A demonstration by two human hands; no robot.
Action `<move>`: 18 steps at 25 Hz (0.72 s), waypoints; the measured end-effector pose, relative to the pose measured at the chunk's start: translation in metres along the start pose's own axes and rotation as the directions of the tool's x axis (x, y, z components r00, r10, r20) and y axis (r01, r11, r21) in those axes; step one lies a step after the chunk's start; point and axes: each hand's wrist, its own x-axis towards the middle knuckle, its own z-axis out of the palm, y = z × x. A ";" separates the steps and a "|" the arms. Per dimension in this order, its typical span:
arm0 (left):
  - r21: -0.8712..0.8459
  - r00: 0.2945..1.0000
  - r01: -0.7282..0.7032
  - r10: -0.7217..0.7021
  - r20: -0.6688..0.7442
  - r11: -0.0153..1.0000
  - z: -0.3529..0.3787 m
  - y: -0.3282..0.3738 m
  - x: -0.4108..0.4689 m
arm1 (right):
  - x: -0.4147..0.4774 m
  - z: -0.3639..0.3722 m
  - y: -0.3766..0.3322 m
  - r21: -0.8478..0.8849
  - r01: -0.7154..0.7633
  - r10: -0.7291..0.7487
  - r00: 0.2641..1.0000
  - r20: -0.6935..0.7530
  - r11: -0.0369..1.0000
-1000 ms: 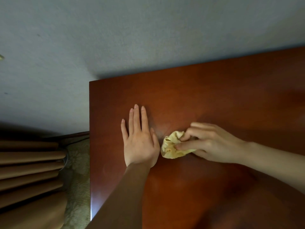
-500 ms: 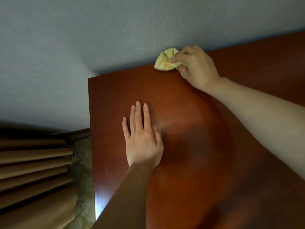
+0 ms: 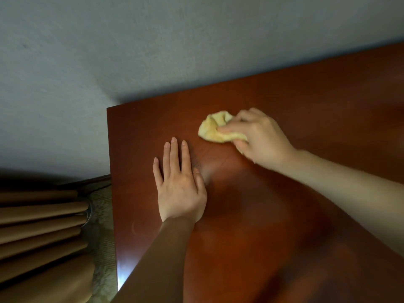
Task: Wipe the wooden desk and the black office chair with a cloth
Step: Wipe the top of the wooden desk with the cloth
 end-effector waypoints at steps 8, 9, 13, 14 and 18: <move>0.006 1.000 0.001 -0.001 -0.010 1.000 -0.001 0.002 0.000 | -0.079 -0.016 -0.003 0.088 0.338 -0.350 0.915 0.202 0.937; 0.009 1.000 0.002 -0.001 -0.012 1.000 -0.001 0.001 0.000 | -0.070 -0.019 0.002 0.074 0.378 -0.385 0.897 0.216 0.923; 0.001 1.000 -0.002 0.002 -0.019 1.000 0.001 0.000 0.000 | -0.022 -0.031 0.032 -0.042 0.244 -0.235 0.959 0.160 0.969; -0.003 1.000 -0.003 0.002 -0.020 1.000 0.002 0.000 0.000 | -0.009 -0.033 0.041 -0.084 0.172 -0.160 0.979 0.126 0.982; -0.019 1.000 -0.005 0.004 -0.024 1.000 0.002 0.000 0.000 | 0.039 -0.037 0.073 -0.225 -0.072 0.068 0.997 -0.023 0.972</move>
